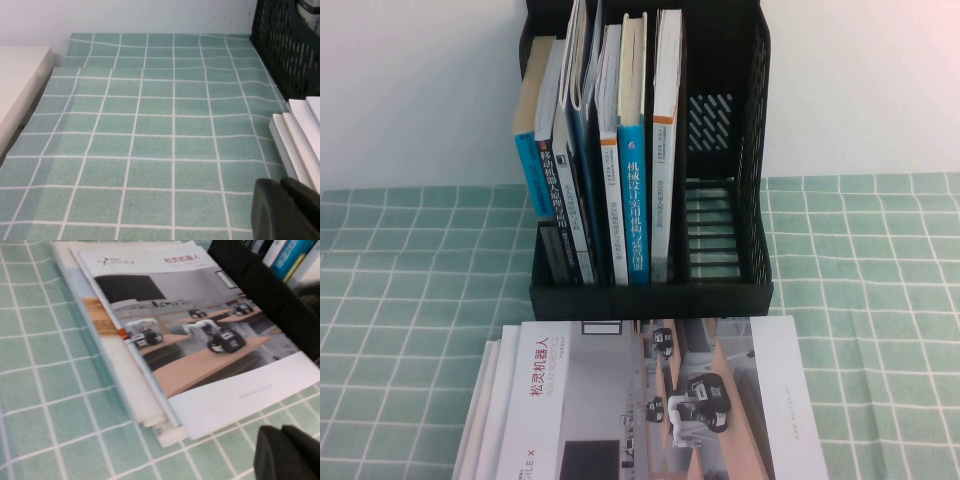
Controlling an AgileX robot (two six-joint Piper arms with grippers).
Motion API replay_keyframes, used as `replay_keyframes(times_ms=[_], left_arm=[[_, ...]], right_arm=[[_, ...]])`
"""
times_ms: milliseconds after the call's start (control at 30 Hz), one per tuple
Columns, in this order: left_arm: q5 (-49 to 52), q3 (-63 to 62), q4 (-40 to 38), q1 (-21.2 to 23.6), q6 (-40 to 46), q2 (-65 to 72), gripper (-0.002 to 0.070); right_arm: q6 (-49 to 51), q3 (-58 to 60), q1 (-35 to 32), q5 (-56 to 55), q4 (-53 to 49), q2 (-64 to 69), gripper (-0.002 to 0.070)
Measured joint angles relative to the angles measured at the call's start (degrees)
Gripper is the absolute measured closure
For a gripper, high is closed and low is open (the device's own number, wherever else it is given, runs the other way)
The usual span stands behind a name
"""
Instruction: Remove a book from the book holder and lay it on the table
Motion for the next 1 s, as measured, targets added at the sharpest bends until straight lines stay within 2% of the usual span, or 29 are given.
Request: replay_keyframes(times_ms=[100, 200, 367, 500, 600, 733, 867, 1000], left_arm=[[0.08, 0.0, 0.0, 0.0, 0.0, 0.0, 0.0678], [0.08, 0.0, 0.0, 0.0, -0.1, 0.0, 0.0678], [0.08, 0.0, 0.0, 0.0, -0.1, 0.0, 0.0678], [0.08, 0.0, 0.0, 0.0, -0.1, 0.0, 0.0678], [0.08, 0.0, 0.0, 0.0, -0.27, 0.0, 0.0678], [0.08, 0.0, 0.0, 0.0, -0.27, 0.0, 0.0678], [0.08, 0.0, 0.0, 0.0, -0.27, 0.0, 0.0678], [0.13, 0.0, 0.0, 0.0, -0.27, 0.0, 0.0677]], right_arm=[[0.22, 1.23, -0.06, -4.76, -3.67, -1.37, 0.0678], [3.5, 4.61, -1.7, -15.03, -8.1, -2.78, 0.0678], [15.41, 10.32, -13.7, -27.53, -17.3, -6.67, 0.0678], [24.55, 12.56, -24.27, -27.74, -21.67, -11.51, 0.0678], [28.15, 14.36, -29.65, -27.76, -23.39, -12.05, 0.0678], [30.88, 15.2, -33.11, -24.04, -24.42, -12.05, 0.0678], [36.79, 15.23, -33.98, -15.81, -26.24, -12.05, 0.0678], [38.52, 15.33, -33.98, -14.22, -27.0, -12.05, 0.0678]])
